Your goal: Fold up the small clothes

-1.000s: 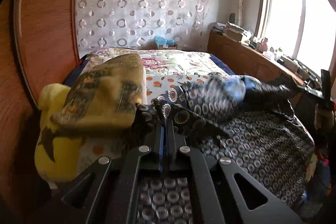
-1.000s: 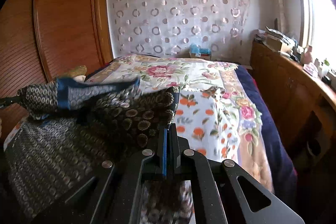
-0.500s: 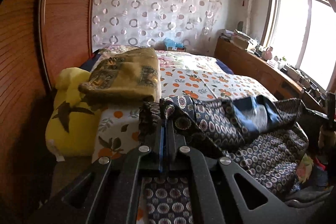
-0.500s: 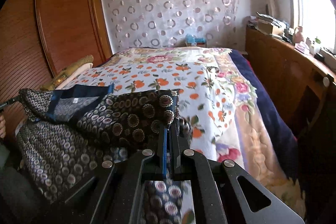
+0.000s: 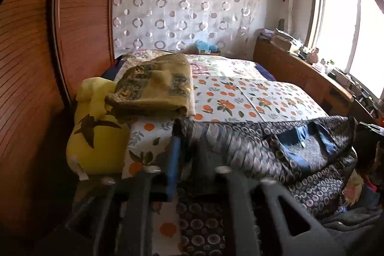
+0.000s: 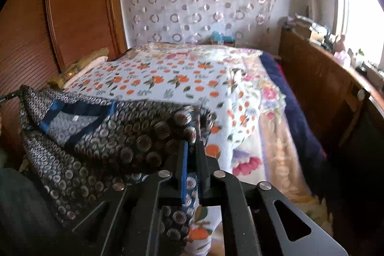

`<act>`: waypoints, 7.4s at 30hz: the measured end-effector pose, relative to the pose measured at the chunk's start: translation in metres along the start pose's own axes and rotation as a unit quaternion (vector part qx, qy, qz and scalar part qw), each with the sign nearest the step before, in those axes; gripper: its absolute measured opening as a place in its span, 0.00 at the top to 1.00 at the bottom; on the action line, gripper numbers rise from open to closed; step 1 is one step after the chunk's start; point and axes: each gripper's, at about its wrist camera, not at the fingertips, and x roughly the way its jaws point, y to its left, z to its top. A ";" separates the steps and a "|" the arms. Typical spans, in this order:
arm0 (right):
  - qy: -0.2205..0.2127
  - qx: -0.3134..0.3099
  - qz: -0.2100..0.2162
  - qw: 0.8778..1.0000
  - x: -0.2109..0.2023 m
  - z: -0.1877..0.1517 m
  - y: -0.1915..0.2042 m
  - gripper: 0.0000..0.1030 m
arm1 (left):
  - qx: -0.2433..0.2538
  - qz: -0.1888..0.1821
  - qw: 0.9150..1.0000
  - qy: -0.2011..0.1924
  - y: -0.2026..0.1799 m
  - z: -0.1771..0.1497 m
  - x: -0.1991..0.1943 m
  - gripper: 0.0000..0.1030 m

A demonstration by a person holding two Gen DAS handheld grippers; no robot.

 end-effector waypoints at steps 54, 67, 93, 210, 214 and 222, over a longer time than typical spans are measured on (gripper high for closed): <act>0.118 -0.021 0.047 0.992 0.126 0.060 -0.009 0.75 | 0.044 -0.041 0.985 0.161 0.003 0.016 0.153 0.71; 0.069 -0.032 0.059 0.995 0.094 0.062 -0.004 0.92 | 0.048 -0.043 0.995 0.076 -0.009 0.026 0.097 0.93; -0.144 -0.122 0.004 0.982 -0.048 0.242 0.049 0.92 | 0.039 0.006 0.991 -0.130 -0.003 0.224 0.040 0.94; 0.042 0.024 0.046 0.998 0.070 0.058 -0.016 0.98 | -0.029 0.003 1.000 0.003 0.024 0.016 0.072 0.98; 0.047 0.017 0.039 0.998 0.068 0.058 -0.013 0.98 | -0.034 0.009 0.999 0.010 0.029 0.007 0.067 0.99; 0.051 -0.001 0.015 0.999 0.080 0.066 -0.007 0.96 | -0.035 0.016 0.999 0.017 0.032 -0.004 0.061 0.98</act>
